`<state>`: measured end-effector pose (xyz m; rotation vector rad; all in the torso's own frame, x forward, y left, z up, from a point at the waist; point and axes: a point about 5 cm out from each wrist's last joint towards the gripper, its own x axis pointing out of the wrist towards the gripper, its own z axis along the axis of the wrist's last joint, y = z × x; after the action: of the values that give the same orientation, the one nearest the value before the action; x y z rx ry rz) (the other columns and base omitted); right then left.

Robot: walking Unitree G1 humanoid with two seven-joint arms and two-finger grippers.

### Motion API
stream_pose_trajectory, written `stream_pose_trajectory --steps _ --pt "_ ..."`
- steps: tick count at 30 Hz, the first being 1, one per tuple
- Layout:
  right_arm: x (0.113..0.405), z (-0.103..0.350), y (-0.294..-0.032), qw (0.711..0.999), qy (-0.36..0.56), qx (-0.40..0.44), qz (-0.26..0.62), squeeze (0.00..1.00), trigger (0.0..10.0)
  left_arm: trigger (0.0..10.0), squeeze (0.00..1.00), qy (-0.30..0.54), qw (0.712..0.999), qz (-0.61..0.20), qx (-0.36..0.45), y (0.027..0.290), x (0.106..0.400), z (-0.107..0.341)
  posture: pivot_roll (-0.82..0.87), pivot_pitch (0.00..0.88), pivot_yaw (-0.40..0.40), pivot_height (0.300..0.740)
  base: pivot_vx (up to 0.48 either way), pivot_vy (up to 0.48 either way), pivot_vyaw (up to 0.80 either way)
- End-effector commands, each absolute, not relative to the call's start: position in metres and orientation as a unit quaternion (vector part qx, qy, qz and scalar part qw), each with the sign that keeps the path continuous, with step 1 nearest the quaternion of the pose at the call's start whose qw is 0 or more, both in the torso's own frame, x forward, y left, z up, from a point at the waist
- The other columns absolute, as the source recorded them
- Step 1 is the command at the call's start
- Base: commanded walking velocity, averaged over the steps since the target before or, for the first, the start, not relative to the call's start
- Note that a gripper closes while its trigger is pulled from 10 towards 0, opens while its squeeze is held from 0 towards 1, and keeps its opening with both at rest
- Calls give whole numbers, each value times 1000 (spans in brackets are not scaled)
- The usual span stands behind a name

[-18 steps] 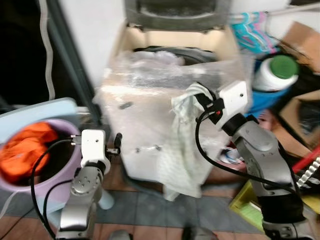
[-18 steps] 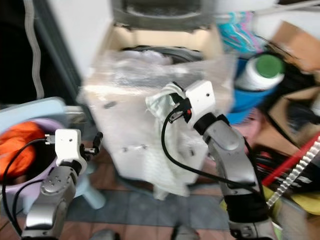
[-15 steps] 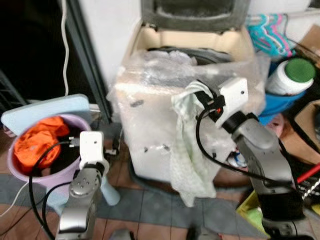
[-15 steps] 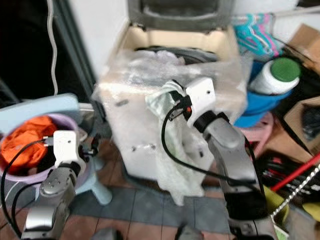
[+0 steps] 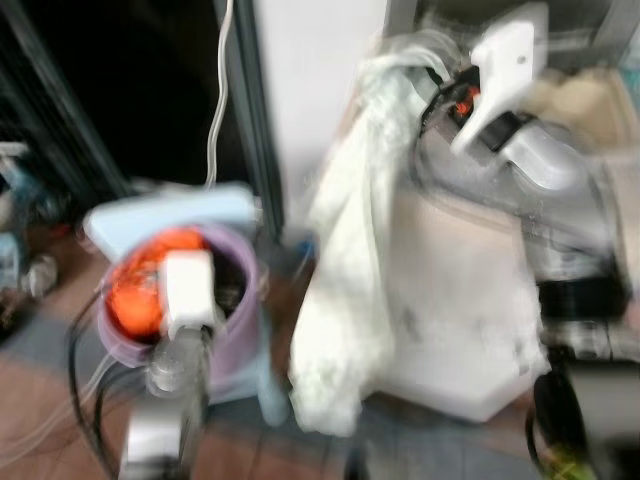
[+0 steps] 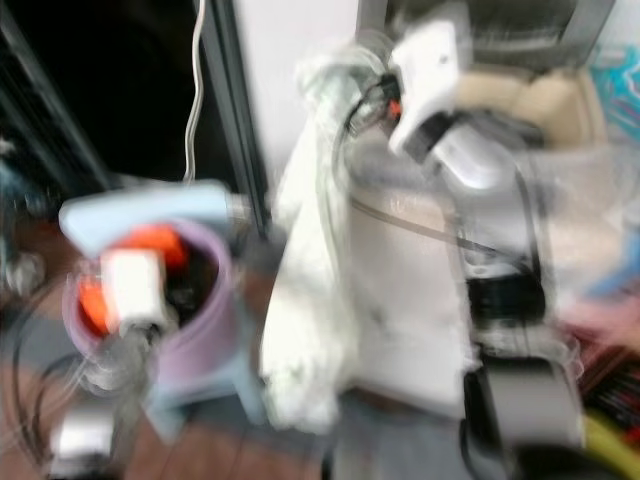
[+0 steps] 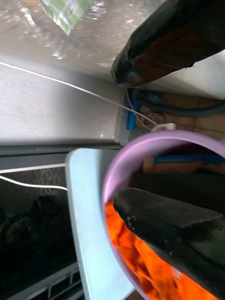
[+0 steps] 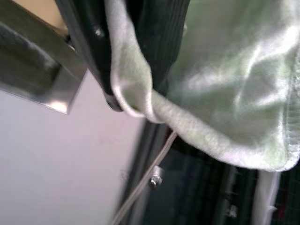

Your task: Clothes washing

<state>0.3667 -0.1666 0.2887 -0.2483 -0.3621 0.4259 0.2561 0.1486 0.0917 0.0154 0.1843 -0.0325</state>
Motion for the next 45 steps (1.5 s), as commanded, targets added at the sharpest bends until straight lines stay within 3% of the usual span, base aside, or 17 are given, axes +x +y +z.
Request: stream_pose_trajectory --steps 1,6,8,9,13,18,19,24,26,30,31,34,39,42,45 --pt "374 312 -166 954 -206 -120 182 0 10000 10000 0 90 996 2 22 159 255 92 -41 20 22 740 480 0 0" --pt "395 360 -216 970 -213 -113 -2 0 10000 10000 0 98 995 -5 16 156 256 90 -39 11 18 740 399 0 0" --pt "386 402 -271 957 -226 -69 -170 0 10000 10000 0 99 995 -15 9 151 258 90 -39 8 11 740 0 0 0" --pt "379 411 -286 948 -234 -46 -211 0 10000 10000 0 99 995 -15 7 150 257 90 -39 7 6 740 0 0 0" --pt "358 435 -316 915 -277 -51 -288 0 10000 10000 0 104 995 -8 0 150 255 88 -34 5 -4 740 0 0 0" --pt "368 389 -322 925 -223 -93 -294 0 10000 10000 0 110 994 -5 -4 149 253 86 -36 6 -7 740 0 0 0" --pt "372 354 -327 932 -178 -100 -299 0 10000 10000 0 111 994 -6 -3 149 254 86 -37 7 -7 740 0 0 0" --pt "379 264 -326 958 2 -106 -266 0 10000 10000 0 114 993 -7 -2 149 256 86 -49 9 5 740 0 0 0" --pt "376 203 -312 965 123 -58 -223 0 10000 10000 0 117 993 -13 -1 147 257 86 -55 9 11 740 0 0 0" --pt "376 187 -286 979 127 -64 -144 0 10000 10000 0 117 993 -20 0 145 258 86 -57 10 15 740 0 0 0" --pt "377 197 -275 988 73 -92 -97 1000 10000 10000 0 118 993 -20 0 145 258 86 -57 10 15 740 0 0 0" --pt "376 227 -251 986 -53 -158 -20 1000 10000 10000 0 120 993 -18 0 145 257 85 -56 12 11 740 0 0 0" --pt "366 243 -220 980 -114 -152 61 1000 10000 10000 0 124 992 -19 0 144 254 84 -50 16 8 740 0 0 0" --pt "361 234 -214 977 -88 -162 103 1000 10000 10000 0 126 992 -17 1 146 253 84 -47 21 10 740 0 0 0" --pt "357 213 -218 964 6 -212 161 1000 10000 10000 0 130 991 -17 4 147 252 84 -46 25 14 740 0 0 0"
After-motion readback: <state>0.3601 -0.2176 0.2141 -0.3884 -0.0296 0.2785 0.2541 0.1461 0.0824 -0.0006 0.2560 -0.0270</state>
